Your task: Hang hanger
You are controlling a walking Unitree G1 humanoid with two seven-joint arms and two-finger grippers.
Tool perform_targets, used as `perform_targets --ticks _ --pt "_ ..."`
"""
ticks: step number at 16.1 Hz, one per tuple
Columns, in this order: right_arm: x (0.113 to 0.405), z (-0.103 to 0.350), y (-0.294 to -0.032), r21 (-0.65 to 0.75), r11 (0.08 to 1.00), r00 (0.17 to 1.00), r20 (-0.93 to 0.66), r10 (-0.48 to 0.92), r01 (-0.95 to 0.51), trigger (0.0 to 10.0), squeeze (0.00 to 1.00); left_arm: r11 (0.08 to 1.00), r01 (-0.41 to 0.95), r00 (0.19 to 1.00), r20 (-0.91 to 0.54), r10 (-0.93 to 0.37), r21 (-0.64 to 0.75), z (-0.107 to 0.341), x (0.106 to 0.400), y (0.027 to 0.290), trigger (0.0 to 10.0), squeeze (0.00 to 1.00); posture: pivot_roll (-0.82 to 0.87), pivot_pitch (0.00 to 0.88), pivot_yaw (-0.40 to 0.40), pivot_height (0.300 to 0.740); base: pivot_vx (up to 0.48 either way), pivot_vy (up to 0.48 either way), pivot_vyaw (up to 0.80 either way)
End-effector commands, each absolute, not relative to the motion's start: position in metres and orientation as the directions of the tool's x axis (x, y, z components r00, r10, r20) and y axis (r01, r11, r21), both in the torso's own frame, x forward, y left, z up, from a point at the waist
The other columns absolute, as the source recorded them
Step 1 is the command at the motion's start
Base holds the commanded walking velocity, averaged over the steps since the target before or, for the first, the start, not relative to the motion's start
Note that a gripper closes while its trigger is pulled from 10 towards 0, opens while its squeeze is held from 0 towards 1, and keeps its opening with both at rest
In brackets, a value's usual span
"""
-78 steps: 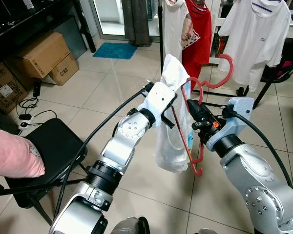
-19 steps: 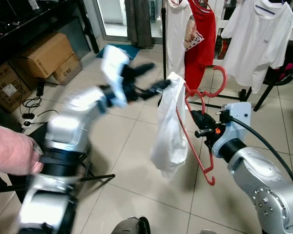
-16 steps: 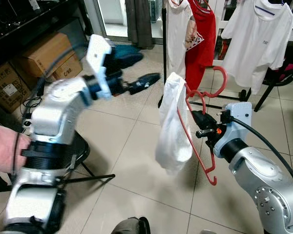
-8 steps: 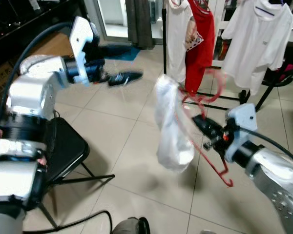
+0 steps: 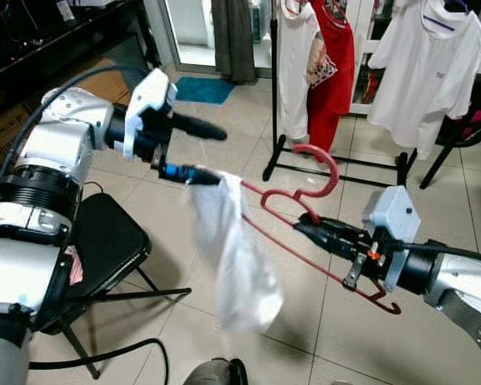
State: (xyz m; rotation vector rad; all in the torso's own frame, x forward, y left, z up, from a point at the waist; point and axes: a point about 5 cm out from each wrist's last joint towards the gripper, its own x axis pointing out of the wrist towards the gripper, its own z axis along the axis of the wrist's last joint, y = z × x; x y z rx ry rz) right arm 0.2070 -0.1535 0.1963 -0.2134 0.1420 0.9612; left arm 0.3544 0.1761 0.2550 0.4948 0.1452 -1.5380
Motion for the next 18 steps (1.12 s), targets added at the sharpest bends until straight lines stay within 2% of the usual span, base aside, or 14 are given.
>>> perform_targets --ticks 1,5,6,7,8,9,18 --pt "0.201 0.205 -0.147 -0.144 0.483 0.503 -0.190 0.843 -0.864 10.0 0.00 -0.056 0.971 0.052 -0.433 -0.900 0.233 0.263 0.355 0.181 10.0 0.00 -0.12 0.031 0.177 0.740 0.000 0.000 0.00" --pt "0.203 0.208 -0.145 -0.155 0.432 0.456 -0.201 0.867 -0.889 10.0 0.00 -0.144 0.972 -0.026 -0.523 -0.852 0.186 0.252 0.350 0.176 10.0 0.00 -0.11 0.038 0.179 0.740 0.000 0.000 0.00" --pt "0.203 0.209 -0.145 -0.155 0.429 0.454 -0.201 0.868 -0.890 10.0 0.00 -0.147 0.972 -0.030 -0.527 -0.849 0.181 0.251 0.350 0.175 9.2 0.00 -0.11 0.038 0.179 0.740 0.000 0.000 0.00" --pt "0.203 0.208 -0.144 -0.153 0.423 0.447 -0.202 0.871 -0.893 10.0 0.00 -0.161 0.972 -0.045 -0.533 -0.845 0.172 0.249 0.349 0.174 2.7 0.00 -0.11 0.037 0.181 0.740 0.000 0.000 0.00" --pt "0.203 0.208 -0.144 -0.152 0.420 0.444 -0.202 0.873 -0.895 10.0 0.00 -0.169 0.972 -0.055 -0.539 -0.840 0.163 0.248 0.349 0.174 2.1 0.00 -0.11 0.037 0.181 0.740 0.000 0.000 0.00" --pt "0.205 0.208 -0.144 -0.150 0.414 0.438 -0.202 0.876 -0.898 10.0 0.00 -0.195 0.971 -0.083 -0.569 -0.818 0.139 0.242 0.347 0.174 0.0 0.00 -0.11 0.040 0.181 0.740 0.000 0.000 0.00" --pt "0.207 0.206 -0.142 -0.138 0.378 0.400 -0.213 0.891 -0.915 10.0 0.00 -0.226 0.970 -0.138 -0.578 -0.805 0.084 0.236 0.344 0.170 0.0 0.00 -0.11 0.032 0.160 0.740 0.000 0.000 0.00"
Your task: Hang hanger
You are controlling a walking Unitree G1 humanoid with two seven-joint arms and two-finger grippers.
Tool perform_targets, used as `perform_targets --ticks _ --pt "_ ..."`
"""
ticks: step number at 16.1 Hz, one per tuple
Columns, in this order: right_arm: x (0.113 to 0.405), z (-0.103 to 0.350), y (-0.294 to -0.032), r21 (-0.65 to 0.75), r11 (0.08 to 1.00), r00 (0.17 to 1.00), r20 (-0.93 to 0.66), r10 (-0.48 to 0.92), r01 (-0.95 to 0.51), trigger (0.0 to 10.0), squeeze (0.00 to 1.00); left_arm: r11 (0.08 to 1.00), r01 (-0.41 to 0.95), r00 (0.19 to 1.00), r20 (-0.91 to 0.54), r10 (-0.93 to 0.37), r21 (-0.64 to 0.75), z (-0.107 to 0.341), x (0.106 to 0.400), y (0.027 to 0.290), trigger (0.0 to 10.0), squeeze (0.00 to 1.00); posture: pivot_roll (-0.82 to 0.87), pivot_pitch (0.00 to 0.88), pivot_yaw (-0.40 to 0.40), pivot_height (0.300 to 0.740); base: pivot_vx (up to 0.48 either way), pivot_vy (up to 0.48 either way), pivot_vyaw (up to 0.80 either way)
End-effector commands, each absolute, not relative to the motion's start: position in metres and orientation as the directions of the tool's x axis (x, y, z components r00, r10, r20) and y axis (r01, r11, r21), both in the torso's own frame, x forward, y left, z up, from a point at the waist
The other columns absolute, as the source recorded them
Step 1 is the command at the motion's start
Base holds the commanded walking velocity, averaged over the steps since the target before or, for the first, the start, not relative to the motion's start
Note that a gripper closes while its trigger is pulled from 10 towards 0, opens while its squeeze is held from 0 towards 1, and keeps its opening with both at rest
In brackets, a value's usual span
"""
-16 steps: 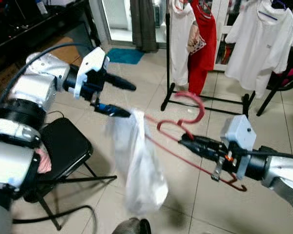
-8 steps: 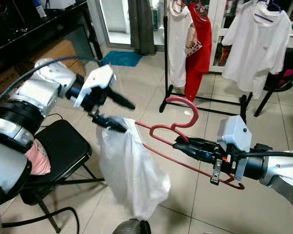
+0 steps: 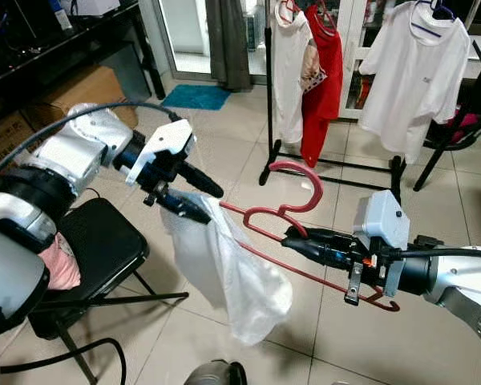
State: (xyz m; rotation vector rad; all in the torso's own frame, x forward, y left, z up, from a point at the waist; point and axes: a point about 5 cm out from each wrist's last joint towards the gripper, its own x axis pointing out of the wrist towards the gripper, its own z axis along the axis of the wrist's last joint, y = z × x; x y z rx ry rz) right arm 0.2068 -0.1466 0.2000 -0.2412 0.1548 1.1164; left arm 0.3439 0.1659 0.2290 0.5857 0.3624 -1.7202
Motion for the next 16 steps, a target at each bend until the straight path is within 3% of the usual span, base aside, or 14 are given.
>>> perform_targets --ticks 1,16 --pt "0.2068 0.2067 -0.1420 -0.138 0.375 0.398 -0.214 0.892 -0.917 10.0 0.00 -0.228 0.970 -0.140 -0.575 -0.806 0.082 0.2359 0.3440 0.1703 0.0 0.00 -0.11 0.030 0.158 0.740 0.000 0.000 0.00" --pt "0.2081 0.2124 -0.1418 -0.144 0.367 0.390 -0.195 0.900 -0.919 10.0 0.00 -0.196 0.980 -0.152 -0.548 -0.822 0.022 0.2329 0.3403 0.1783 0.0 0.00 -0.12 0.020 0.146 0.740 0.000 0.000 0.00"
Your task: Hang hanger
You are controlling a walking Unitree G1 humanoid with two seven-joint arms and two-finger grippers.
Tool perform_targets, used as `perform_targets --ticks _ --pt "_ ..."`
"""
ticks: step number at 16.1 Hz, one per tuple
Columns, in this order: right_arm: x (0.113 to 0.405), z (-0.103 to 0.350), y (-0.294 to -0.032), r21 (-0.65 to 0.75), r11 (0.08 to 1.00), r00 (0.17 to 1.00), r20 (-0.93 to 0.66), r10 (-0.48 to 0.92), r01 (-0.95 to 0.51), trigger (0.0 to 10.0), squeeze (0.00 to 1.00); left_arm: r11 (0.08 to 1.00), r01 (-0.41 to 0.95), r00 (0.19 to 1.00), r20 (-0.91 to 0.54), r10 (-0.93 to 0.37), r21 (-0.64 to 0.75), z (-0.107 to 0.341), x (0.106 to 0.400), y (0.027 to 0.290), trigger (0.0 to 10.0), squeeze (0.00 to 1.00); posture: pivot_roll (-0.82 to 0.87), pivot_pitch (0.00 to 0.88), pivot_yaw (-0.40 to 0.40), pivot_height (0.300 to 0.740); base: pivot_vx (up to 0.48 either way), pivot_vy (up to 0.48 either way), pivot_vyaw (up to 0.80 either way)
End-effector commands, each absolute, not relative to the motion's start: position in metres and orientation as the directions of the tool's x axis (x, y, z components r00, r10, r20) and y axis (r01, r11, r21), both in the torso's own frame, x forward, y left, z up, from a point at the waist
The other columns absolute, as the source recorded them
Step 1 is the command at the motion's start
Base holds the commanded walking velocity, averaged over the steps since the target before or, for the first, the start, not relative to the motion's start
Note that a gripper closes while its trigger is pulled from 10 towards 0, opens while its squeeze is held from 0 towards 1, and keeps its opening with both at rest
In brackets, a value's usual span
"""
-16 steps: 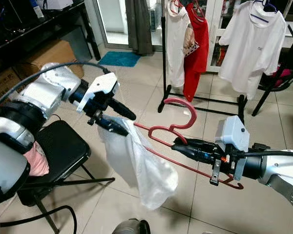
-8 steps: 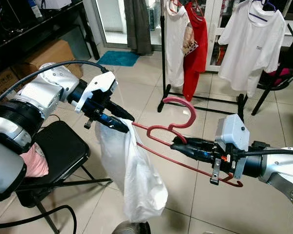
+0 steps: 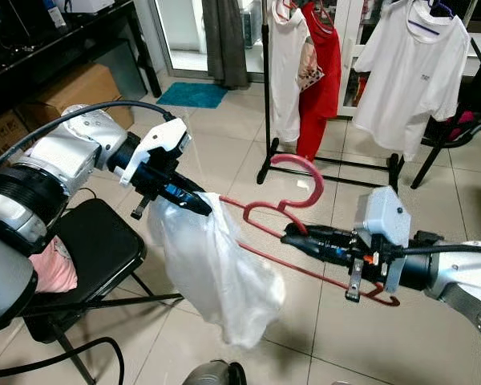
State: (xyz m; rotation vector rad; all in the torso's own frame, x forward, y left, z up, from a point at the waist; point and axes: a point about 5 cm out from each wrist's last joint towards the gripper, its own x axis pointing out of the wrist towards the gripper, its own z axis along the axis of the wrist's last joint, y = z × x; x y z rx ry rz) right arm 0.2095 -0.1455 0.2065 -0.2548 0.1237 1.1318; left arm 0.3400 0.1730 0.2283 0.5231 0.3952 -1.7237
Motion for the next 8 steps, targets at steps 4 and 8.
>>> perform_targets --ticks 4,8 --pt "0.2106 0.2191 -0.1438 -0.165 0.372 0.399 -0.183 0.898 -0.913 10.0 0.00 -0.196 0.980 -0.154 -0.522 -0.839 0.027 0.2344 0.3387 0.1792 0.0 0.00 -0.12 0.022 0.146 0.740 0.000 0.000 0.00" --pt "0.2104 0.2192 -0.1457 -0.114 0.375 0.391 -0.175 0.904 -0.920 10.0 0.62 -0.202 0.979 -0.162 -0.505 -0.848 0.024 0.2364 0.3366 0.1788 0.0 0.00 -0.11 0.027 0.152 0.740 0.000 0.000 0.00"
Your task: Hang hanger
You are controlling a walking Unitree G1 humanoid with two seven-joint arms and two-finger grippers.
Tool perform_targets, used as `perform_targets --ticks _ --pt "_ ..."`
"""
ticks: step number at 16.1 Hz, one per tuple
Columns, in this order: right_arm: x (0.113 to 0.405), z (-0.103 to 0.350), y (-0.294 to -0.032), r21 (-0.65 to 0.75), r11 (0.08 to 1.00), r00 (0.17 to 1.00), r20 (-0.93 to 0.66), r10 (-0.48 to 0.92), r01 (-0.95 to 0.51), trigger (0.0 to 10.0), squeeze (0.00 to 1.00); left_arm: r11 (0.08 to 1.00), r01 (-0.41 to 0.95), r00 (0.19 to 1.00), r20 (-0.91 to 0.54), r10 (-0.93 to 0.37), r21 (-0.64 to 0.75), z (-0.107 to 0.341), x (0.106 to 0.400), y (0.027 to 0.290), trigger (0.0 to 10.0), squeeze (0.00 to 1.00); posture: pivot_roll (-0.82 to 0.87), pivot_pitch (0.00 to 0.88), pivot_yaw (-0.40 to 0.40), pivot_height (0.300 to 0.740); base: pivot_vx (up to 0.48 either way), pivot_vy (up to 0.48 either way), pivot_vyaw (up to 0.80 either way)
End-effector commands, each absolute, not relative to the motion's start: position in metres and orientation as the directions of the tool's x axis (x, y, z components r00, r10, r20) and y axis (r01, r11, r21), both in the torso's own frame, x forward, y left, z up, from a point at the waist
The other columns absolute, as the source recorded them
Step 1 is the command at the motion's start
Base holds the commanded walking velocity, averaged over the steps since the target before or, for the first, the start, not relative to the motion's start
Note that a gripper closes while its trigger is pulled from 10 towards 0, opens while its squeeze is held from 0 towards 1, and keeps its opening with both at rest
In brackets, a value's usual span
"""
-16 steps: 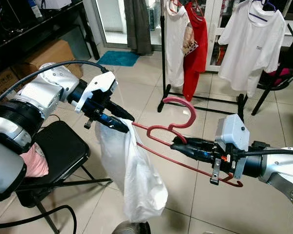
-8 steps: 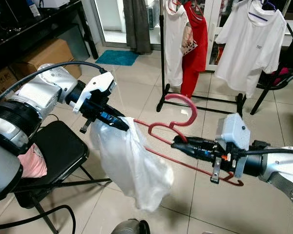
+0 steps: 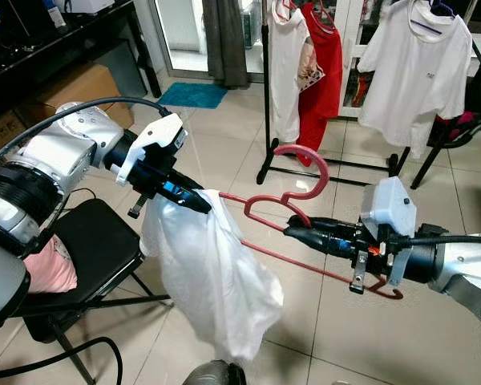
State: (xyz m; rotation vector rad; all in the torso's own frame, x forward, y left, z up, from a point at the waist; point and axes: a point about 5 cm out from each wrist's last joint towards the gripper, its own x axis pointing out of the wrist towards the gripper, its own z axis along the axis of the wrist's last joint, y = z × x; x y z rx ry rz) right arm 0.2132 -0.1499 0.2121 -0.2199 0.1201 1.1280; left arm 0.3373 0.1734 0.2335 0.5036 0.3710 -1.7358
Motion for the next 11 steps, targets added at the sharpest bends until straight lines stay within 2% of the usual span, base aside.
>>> perform_targets --ticks 1,3,6,9,11 --pt "0.210 0.219 -0.146 -0.107 0.376 0.390 -0.175 0.904 -0.920 10.0 1.00 -0.201 0.979 -0.162 -0.498 -0.852 0.025 0.237 0.337 0.178 0.0 0.00 -0.11 0.027 0.152 0.740 0.000 0.000 0.00" --pt "0.211 0.219 -0.149 -0.089 0.391 0.401 -0.176 0.899 -0.916 10.0 1.00 -0.171 0.985 -0.139 -0.471 -0.871 0.025 0.239 0.339 0.180 0.0 0.00 -0.11 0.020 0.169 0.740 0.000 0.000 0.00" --pt "0.212 0.219 -0.162 -0.094 0.463 0.472 -0.161 0.867 -0.881 10.0 1.00 -0.110 0.993 -0.079 -0.466 -0.881 0.040 0.239 0.346 0.185 0.0 0.00 -0.10 0.042 0.161 0.740 0.000 0.000 0.00" --pt "0.217 0.226 -0.170 -0.071 0.574 0.577 -0.034 0.816 -0.816 10.0 1.00 -0.019 0.998 0.008 -0.463 -0.886 0.055 0.228 0.350 0.191 0.0 0.00 -0.10 0.047 0.148 0.740 0.000 0.000 0.00" --pt "0.217 0.226 -0.172 -0.051 0.595 0.597 -0.012 0.803 -0.802 10.0 1.00 0.002 0.999 0.025 -0.449 -0.893 0.053 0.223 0.350 0.192 0.0 0.00 -0.09 0.048 0.149 0.740 0.000 0.000 0.00"
